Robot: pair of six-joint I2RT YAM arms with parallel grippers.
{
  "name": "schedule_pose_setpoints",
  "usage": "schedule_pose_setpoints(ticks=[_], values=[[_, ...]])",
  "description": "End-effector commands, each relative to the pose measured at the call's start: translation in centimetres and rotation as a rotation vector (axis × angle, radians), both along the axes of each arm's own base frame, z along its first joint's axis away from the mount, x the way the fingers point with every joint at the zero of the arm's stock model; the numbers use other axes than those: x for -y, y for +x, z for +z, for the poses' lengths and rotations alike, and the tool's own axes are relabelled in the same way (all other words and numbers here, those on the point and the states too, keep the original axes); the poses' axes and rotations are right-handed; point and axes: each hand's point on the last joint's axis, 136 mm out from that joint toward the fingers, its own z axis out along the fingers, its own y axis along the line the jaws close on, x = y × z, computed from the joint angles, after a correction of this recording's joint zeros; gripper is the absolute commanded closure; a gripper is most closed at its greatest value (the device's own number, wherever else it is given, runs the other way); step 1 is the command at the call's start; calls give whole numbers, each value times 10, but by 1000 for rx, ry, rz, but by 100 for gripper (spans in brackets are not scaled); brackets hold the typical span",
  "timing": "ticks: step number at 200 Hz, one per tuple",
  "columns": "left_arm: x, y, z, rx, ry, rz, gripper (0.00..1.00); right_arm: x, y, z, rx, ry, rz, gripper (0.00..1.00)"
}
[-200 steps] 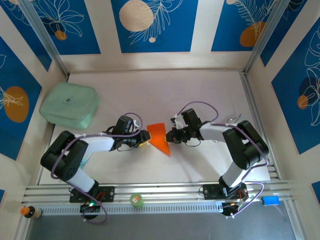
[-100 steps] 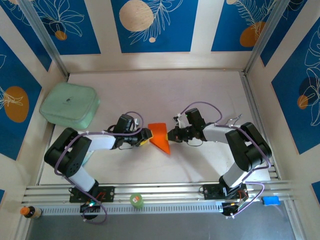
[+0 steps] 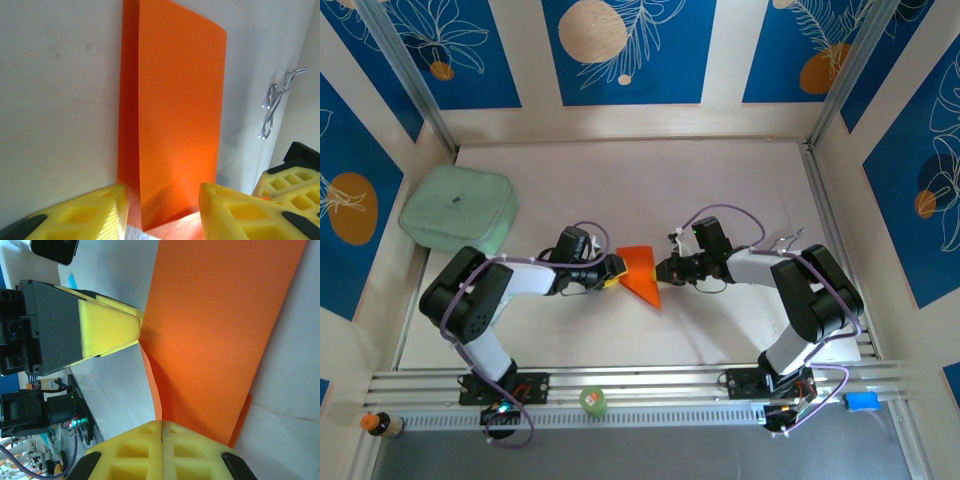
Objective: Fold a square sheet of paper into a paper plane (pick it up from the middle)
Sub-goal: Fourth fold the wing at the center of the table.
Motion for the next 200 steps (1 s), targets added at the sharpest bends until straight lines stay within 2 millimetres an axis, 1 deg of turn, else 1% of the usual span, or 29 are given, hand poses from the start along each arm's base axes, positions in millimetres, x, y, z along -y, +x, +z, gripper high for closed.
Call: schedule_pose_setpoints(ticks=[1,29,49,63,84,107,113,125,137,150,153,170,185,200], values=[[8,12,9,33,-41,-4,62,1,-6,7,-3,32,13,97],[9,13,8,29,-50,-4,69,2,-7,5,-9,28,11,96],[9,14,8,34,-57,0,81,3,-6,3,-11,18,8,96],[8,14,10,41,-61,7,86,5,-5,1,-8,-5,-1,95],[3,14,11,56,-48,34,93,10,-3,0,15,-58,-23,91],[-4,15,13,77,-31,72,97,21,0,-2,59,-167,-69,77],[-6,15,14,80,-31,82,98,23,2,-1,79,-196,-82,75],[-9,15,17,93,-31,100,100,28,3,1,115,-243,-106,68],[-12,14,19,96,-27,116,100,29,3,6,141,-247,-115,66],[-14,14,20,98,-27,131,100,30,4,10,186,-265,-126,52],[-14,14,21,99,-27,133,100,29,4,12,201,-268,-127,50],[-16,13,23,98,-29,143,100,25,4,21,305,-283,-129,51],[-16,11,23,96,-31,138,100,12,0,30,435,-255,-88,51],[-14,11,25,96,-41,135,100,0,-5,30,574,-258,-46,53]])
